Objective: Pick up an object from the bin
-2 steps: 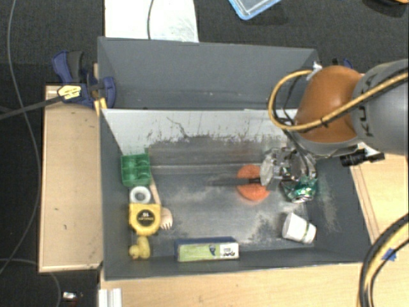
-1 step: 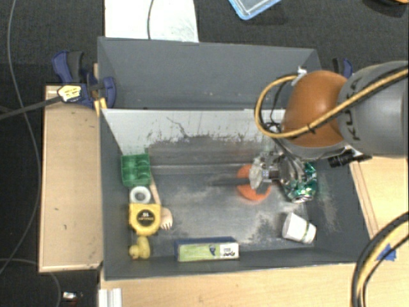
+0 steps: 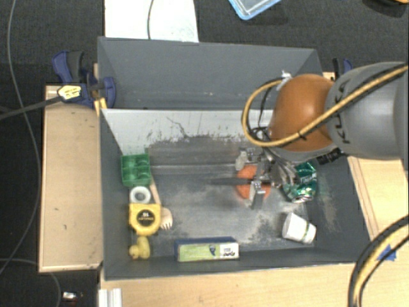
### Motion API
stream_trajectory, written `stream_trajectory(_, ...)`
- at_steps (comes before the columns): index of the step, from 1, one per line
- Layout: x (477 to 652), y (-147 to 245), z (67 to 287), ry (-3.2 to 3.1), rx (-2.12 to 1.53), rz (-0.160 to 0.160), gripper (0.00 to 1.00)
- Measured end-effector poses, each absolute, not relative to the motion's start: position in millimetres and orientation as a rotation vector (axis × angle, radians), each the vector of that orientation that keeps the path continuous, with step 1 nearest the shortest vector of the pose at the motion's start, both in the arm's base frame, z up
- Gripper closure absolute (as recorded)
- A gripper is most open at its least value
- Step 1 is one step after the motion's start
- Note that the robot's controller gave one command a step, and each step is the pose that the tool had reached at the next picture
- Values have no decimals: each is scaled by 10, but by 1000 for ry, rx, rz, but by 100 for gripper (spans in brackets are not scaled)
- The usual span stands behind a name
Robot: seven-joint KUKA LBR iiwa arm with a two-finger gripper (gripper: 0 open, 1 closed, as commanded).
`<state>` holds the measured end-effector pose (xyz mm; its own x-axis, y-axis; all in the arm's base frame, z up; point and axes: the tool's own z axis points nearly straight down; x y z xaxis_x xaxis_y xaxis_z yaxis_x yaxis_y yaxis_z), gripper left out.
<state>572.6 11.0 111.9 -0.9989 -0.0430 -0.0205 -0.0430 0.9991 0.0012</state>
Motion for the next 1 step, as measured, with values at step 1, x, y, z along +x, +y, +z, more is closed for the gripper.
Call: stream_trajectory(1, 5726, 110, 1119, 3120, -67, 3, 0)
